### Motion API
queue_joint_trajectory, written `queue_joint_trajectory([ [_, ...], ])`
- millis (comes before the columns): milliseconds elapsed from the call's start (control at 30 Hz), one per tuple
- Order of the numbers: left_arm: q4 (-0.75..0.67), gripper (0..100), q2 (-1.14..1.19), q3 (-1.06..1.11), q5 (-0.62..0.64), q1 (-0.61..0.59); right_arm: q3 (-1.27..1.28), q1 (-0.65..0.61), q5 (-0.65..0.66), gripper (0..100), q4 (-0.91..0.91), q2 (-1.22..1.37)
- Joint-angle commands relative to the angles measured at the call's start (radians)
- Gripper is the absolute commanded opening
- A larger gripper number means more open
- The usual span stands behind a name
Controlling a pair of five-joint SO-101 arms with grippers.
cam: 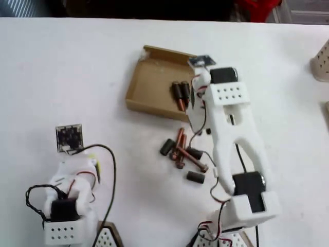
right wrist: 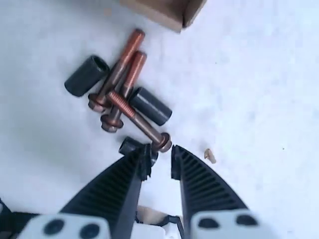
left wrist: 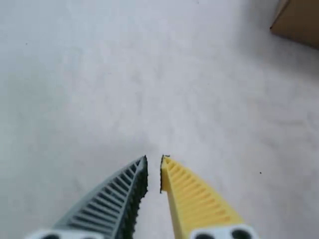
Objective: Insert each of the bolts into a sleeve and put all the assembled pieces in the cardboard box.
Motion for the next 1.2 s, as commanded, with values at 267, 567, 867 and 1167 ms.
queue_joint_trajectory([
  [267, -0.002, 8, -0.008, -0.002, -0.011, -0.010, 0.482, -0.130, 0.397, 5.3, -0.002, -0.361],
  [567, -0.002, 8, -0.008, -0.002, -0.011, -0.010, 0.818, -0.206, 0.496, 5.3, -0.278, -0.590],
  [867, -0.002, 8, -0.008, -0.002, -0.011, -0.010, 1.017, -0.255, 0.497, 12.5, -0.513, -0.651],
  [1167, -0.002, 8, -0.008, -0.002, -0.011, -0.010, 1.023, -0.176, 0.615, 11.1, -0.607, -0.650],
])
